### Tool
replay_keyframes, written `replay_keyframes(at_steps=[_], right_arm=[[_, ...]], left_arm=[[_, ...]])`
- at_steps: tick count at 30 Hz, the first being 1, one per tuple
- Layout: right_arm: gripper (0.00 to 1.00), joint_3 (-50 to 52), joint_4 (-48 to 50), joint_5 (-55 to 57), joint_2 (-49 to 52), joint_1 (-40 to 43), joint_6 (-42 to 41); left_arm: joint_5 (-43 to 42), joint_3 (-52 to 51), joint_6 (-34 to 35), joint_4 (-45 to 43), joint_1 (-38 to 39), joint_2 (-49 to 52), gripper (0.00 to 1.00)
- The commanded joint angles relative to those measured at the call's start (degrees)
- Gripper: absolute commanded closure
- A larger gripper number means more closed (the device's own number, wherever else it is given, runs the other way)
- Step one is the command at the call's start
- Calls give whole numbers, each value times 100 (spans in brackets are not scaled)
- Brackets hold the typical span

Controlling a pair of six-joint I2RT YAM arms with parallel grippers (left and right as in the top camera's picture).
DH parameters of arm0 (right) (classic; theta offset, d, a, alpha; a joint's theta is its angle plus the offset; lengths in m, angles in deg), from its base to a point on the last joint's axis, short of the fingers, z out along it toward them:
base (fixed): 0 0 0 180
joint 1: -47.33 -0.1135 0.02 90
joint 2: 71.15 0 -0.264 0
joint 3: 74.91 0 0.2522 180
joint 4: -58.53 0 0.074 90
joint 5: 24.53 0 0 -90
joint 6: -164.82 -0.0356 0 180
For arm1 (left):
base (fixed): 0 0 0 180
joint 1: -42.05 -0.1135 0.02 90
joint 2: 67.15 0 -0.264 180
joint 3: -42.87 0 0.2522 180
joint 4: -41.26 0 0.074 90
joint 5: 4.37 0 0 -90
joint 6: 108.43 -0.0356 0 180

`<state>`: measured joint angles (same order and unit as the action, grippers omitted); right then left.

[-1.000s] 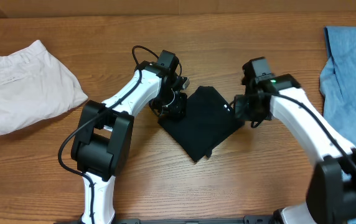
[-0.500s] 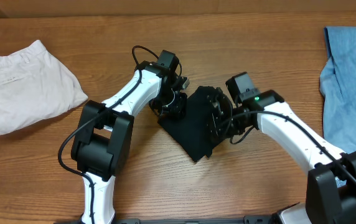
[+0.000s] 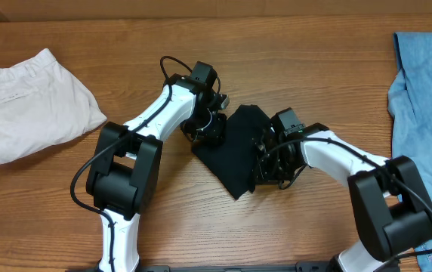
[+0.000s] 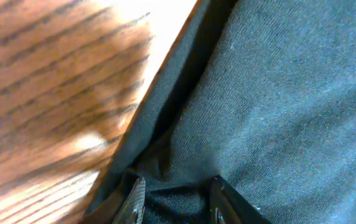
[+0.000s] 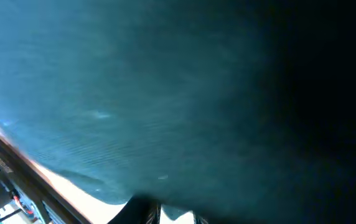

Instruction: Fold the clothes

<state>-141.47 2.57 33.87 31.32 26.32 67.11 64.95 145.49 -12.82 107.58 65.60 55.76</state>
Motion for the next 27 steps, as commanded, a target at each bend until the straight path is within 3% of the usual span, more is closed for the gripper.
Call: replay_keyframes(at_steps=[1, 7, 13, 18, 24, 27], right_arm=[[80, 68, -31, 745, 52, 149, -197], [80, 66, -2, 1392, 52, 367, -387], [79, 59, 192, 1755, 52, 470, -387], [75, 55, 511, 1875, 52, 470, -369], [73, 15, 514, 1878, 50, 470, -269], [73, 4, 505, 1915, 48, 470, -275]], left_arm=[[402, -74, 39, 146, -26, 216, 62], [463, -74, 92, 442, -26, 216, 62], [428, -74, 590, 1187, -26, 216, 67], [-175, -72, 601, 1609, -15, 168, 68], [-114, -70, 490, 1237, -17, -516, 64], [361, -70, 507, 678, -46, -1056, 53]])
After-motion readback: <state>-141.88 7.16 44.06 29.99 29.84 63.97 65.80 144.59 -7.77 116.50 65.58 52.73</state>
